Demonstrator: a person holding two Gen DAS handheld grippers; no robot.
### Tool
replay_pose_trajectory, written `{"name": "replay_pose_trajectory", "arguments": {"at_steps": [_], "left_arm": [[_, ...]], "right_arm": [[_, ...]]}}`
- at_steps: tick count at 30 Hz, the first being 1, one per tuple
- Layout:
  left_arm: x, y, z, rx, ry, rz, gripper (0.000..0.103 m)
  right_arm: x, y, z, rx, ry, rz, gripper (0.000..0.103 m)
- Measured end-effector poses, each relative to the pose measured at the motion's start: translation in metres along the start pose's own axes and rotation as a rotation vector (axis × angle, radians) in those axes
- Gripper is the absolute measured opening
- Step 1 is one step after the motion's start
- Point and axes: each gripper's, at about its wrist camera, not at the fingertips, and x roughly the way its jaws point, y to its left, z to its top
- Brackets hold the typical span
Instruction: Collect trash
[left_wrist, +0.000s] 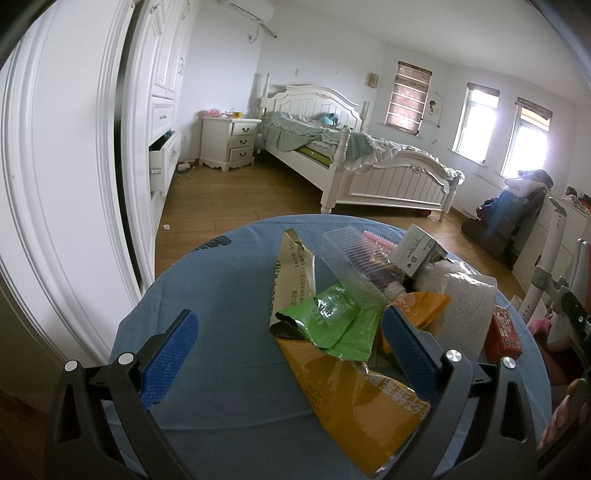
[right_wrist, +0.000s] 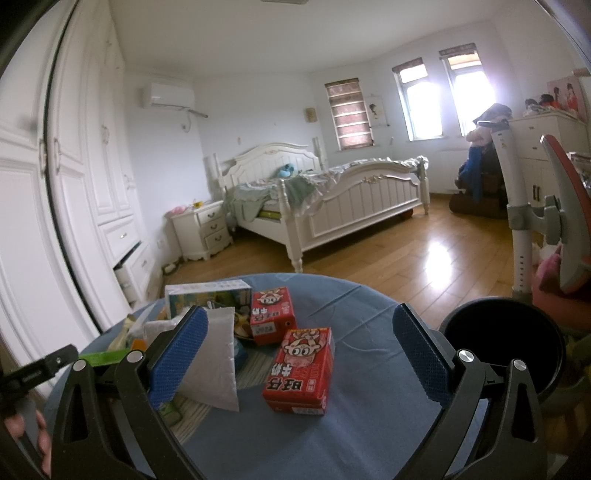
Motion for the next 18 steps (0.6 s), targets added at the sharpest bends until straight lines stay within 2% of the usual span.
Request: {"name": "replay_pose_trajectory", "arguments": {"at_steps": [12,15,17,18], "left_arm": [[0.0,0.001,0.0,-0.003,0.001,-0.001,0.098],[0.0,0.001,0.0,-0.006,0.001,-0.002,0.098],[0.0,0.005,0.001,-0.027,0.008,-0.022,0.098],[0.002,0.009,0.001,-0.045,0.031,-0.057,0.098]], "right_arm": [[0.0,0.005,0.0,-0.001,0.0,-0.001,0.099],[0.001,0.023,0.001,-0.004,0.01,-0.003,0.099],[0.006,0.026,0.001,-0.014,0.038,0.007,0.099],[0.011,0.026,0.001,-0.022,0.065,0.032,0.099]]}}
